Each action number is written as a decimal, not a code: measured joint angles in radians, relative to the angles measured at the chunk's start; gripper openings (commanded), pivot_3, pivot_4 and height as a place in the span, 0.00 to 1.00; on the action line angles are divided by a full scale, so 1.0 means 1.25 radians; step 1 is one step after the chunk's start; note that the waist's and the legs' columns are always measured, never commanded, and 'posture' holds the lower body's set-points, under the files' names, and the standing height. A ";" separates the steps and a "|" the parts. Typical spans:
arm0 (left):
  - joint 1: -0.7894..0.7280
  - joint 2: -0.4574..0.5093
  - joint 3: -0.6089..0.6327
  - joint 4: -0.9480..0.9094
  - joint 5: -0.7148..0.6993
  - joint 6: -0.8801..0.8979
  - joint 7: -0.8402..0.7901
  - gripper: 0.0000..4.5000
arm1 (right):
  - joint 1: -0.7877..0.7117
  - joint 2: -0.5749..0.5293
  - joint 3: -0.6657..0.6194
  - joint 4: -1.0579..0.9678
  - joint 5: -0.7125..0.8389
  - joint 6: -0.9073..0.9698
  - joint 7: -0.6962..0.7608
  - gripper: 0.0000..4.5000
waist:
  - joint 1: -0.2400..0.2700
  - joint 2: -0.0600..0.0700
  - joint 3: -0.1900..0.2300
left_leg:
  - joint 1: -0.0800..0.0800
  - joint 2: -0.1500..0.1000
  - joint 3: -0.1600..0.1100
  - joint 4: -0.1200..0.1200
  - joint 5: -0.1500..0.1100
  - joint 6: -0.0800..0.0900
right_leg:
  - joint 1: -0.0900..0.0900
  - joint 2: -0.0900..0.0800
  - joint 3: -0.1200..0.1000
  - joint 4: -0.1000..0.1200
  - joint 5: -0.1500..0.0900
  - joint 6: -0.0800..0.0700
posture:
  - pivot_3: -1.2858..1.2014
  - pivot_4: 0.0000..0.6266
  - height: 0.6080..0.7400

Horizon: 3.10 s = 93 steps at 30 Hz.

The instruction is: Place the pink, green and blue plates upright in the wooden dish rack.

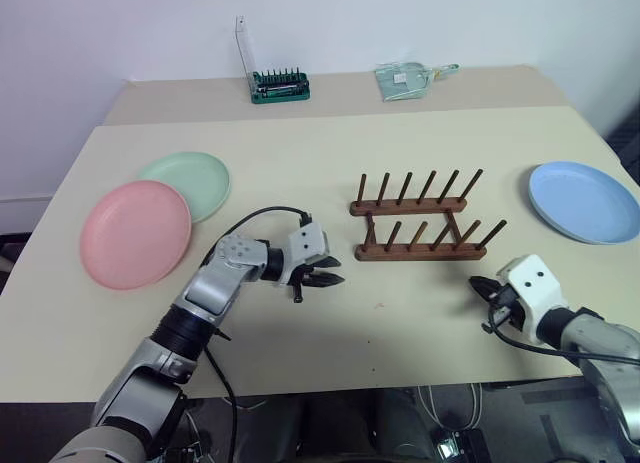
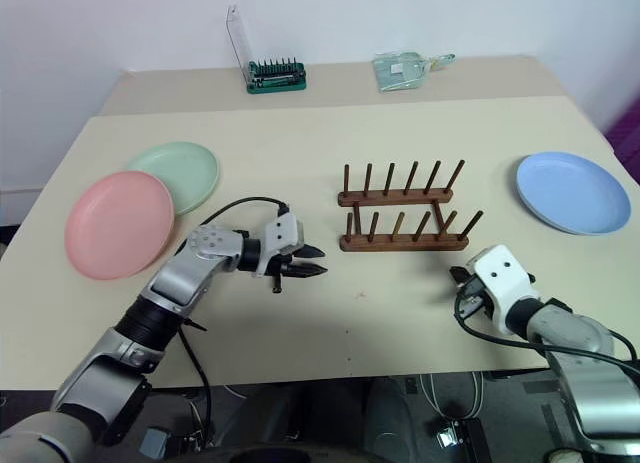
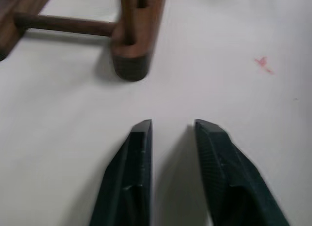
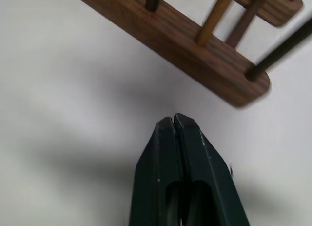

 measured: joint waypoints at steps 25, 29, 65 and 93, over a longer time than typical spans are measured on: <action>-0.005 -0.107 0.038 0.054 0.025 -0.009 0.216 0.67 | -0.244 0.014 0.087 0.254 -0.059 -0.116 0.002 0.42 | -0.011 0.001 -0.001 | -0.002 0.000 0.000 -0.002 0.001 -0.001 | -0.005 0.000 0.000 0.001 0.000 0.000 | 0.52 0.24 1.00; 0.095 -0.037 0.175 -0.149 -0.099 0.138 0.200 1.00 | -0.201 -0.003 0.058 0.109 0.021 -0.060 0.069 0.88 | -0.023 0.001 0.000 | -0.004 0.000 0.000 -0.001 0.001 -0.001 | -0.006 0.000 0.001 0.001 0.001 0.000 | 0.52 0.24 1.00; 0.177 -0.163 1.013 -0.325 -0.269 0.586 0.947 0.04 | -0.270 0.055 0.225 0.090 0.023 -0.099 0.145 0.99 | -0.004 -0.010 0.001 | -0.001 0.001 -0.001 -0.001 0.001 -0.004 | -0.004 0.001 -0.001 0.002 0.001 -0.002 | 0.52 0.24 1.00; -0.046 -0.133 0.439 -0.421 -0.304 0.357 0.767 0.01 | -0.692 0.089 0.525 0.099 -0.316 -0.265 0.073 1.00 | -0.008 -0.012 0.002 | -0.004 0.001 0.001 -0.003 0.001 -0.003 | -0.008 0.000 -0.001 0.000 0.001 -0.002 | 0.52 0.24 1.00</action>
